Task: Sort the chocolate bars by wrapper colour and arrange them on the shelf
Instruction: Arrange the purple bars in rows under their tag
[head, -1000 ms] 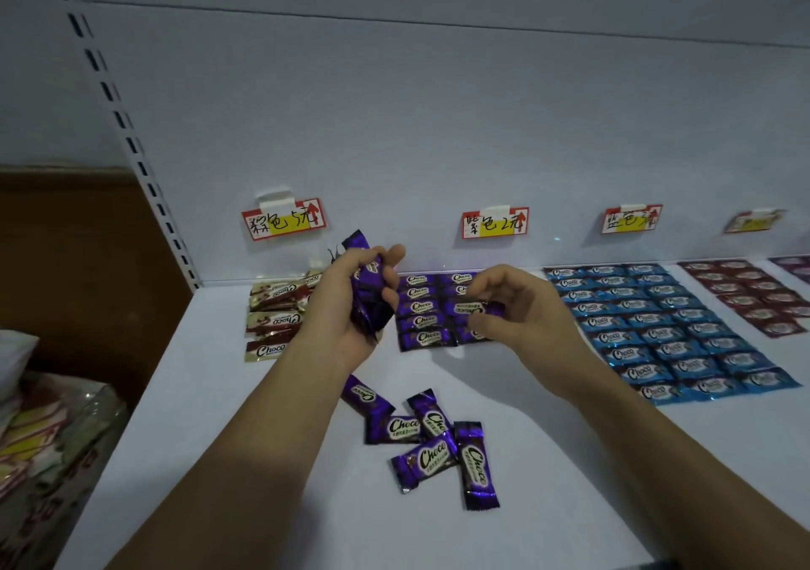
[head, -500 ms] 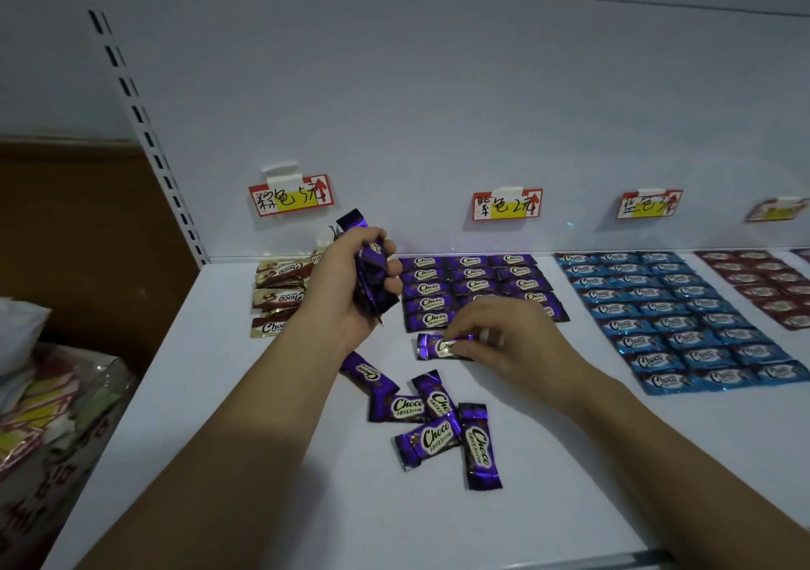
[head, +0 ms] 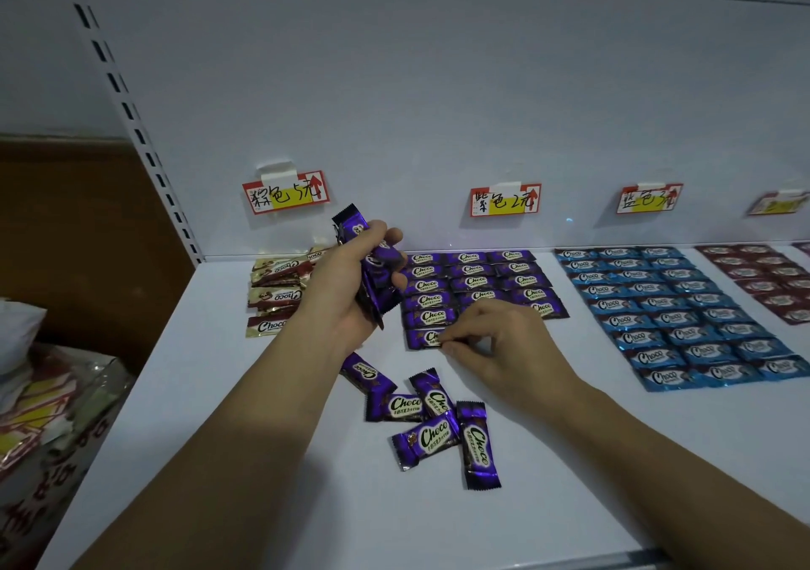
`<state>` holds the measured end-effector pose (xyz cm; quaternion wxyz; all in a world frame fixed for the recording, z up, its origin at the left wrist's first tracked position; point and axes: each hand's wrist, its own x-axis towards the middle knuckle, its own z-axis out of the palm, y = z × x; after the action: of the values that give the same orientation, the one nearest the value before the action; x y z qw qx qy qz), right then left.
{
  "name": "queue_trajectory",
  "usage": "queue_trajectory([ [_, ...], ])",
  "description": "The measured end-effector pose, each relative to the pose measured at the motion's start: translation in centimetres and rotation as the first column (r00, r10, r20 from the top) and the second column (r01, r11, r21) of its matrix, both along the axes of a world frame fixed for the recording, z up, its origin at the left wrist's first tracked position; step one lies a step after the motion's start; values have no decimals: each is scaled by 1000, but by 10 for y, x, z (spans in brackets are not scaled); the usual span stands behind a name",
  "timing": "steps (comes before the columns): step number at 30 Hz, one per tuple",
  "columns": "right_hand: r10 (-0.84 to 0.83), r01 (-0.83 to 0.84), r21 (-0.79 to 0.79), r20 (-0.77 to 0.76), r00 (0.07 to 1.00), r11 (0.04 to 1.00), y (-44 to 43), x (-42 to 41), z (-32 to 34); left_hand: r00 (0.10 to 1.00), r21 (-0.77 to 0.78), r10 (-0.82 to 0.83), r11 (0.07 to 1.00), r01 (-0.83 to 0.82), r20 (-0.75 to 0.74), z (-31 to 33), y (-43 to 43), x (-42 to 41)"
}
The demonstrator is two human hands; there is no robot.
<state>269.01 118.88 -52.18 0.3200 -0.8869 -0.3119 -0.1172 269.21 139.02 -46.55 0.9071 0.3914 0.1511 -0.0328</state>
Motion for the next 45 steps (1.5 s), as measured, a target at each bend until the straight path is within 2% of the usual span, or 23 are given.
queue_trajectory([
  [4, 0, 0, 0, 9, 1000, 1000, 2, 0, 0, 998, 9, 9, 1000, -9, 55, -1, 0, 1],
  [8, -6, 6, 20, 2, 1000, 1000, 2, 0, 0, 999, 102, 13, 995, -17, 36, 0, -5, -2],
  [10, -34, 35, 123, -8, 999, 992, 2, 0, 2, 999, 148, 41, 988, -42, 11, -1, -8, -4],
  [12, -32, 62, 294, -104, 994, 954, 2, -1, 6, 1000, 207, 27, 978, -27, 4, -2, -11, -5],
  [16, 98, 122, 593, -325, 941, 796, 3, -1, 20, 997, 298, -59, 954, 43, 42, -2, -21, -11],
  [19, 153, 133, 651, -363, 919, 748, 2, 0, 24, 992, 461, -101, 886, 54, 78, -5, -28, -13],
  [24, 199, 154, 700, -395, 897, 697, -3, 0, 27, 992, 504, -117, 860, 74, 53, -5, -25, -10],
  [26, 114, 126, 660, -308, 945, 740, -6, 2, 25, 991, 515, -121, 854, 74, 58, -6, -20, -8],
  [28, -73, 70, 517, -13, 997, 853, -13, 4, 22, 991, 520, -120, 851, 75, 55, -7, -15, -6],
  [30, -179, 64, 403, 253, 951, 913, -21, 7, 21, 990, 525, -129, 847, 84, 49, -7, -11, -5],
  [31, -201, 70, 398, 298, 933, 915, -24, 8, 22, 989, 549, -138, 832, 86, 53, -7, -9, -6],
  [33, -227, 82, 396, 334, 915, 915, -27, 8, 23, 981, 680, -176, 729, 73, 83, -7, -5, -6],
  [35, -230, 90, 366, 359, 905, 926, -28, 7, 24, 968, 822, -232, 568, 51, 100, -7, -3, -8],
  [39, -152, 54, 230, 434, 888, 972, -38, 9, 35, 929, 950, -346, 313, -19, 132, -10, 0, -6],
  [42, -83, 69, 53, 362, 929, 996, -52, 9, 28, 887, 978, -450, -114, -173, 105, -18, 2, -1],
  [43, -72, 66, 30, 327, 942, 997, -57, 8, 21, 868, 962, -488, -182, -204, 92, -21, 3, 0],
  [45, -69, 63, 29, 272, 960, 998, -61, 6, 10, 835, 947, -544, -223, -232, 77, -25, 3, 1],
])
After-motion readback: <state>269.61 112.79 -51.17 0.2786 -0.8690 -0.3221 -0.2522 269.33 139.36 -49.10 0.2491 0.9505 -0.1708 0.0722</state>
